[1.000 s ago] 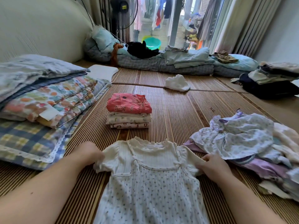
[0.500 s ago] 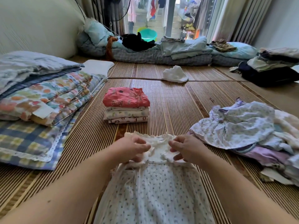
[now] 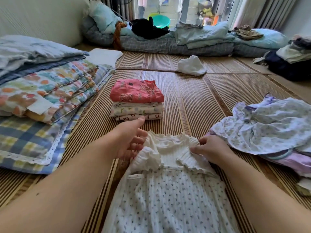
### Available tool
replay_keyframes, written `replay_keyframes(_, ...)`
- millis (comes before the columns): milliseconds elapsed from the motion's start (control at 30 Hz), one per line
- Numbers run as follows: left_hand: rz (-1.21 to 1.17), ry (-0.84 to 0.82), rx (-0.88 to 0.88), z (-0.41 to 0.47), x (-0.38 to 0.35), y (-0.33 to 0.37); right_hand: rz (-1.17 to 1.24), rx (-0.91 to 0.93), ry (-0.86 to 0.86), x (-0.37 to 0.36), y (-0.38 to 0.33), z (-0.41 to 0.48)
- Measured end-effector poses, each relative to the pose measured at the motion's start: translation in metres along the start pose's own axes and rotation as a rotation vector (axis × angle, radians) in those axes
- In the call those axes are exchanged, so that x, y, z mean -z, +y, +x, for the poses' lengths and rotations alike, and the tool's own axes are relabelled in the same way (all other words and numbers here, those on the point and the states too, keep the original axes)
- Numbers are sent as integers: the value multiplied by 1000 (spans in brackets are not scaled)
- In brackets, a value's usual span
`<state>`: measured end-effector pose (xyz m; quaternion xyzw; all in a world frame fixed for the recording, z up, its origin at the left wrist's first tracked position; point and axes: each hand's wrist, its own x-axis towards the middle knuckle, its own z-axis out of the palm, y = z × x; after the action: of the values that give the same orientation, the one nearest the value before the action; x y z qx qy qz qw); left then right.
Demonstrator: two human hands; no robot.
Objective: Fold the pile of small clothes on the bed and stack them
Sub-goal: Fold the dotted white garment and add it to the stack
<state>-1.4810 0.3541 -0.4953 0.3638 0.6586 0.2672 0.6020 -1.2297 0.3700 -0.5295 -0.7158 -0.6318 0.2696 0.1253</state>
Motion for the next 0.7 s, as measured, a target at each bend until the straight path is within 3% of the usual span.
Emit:
replay_keyframes(133, 527, 212, -61, 8, -3, -14, 8, 18, -1, -3, 1, 1)
replay_keyframes(267, 641, 162, -136, 10, -15, -22, 183, 11, 62, -4, 1, 1)
replay_keyframes(333, 553, 133, -175, 7, -17, -19, 392, -21, 40, 2, 1, -1)
replay_keyframes(533, -84, 98, -258, 2, 1, 2, 764, 52, 73, 39, -2, -12)
replay_keyframes(633, -142, 133, -464, -1, 2, 11, 924, 162, 150, 53, -6, -20)
replay_keyframes(700, -131, 107, -560, -3, 5, 12, 894, 233, 193, 58, -2, -27)
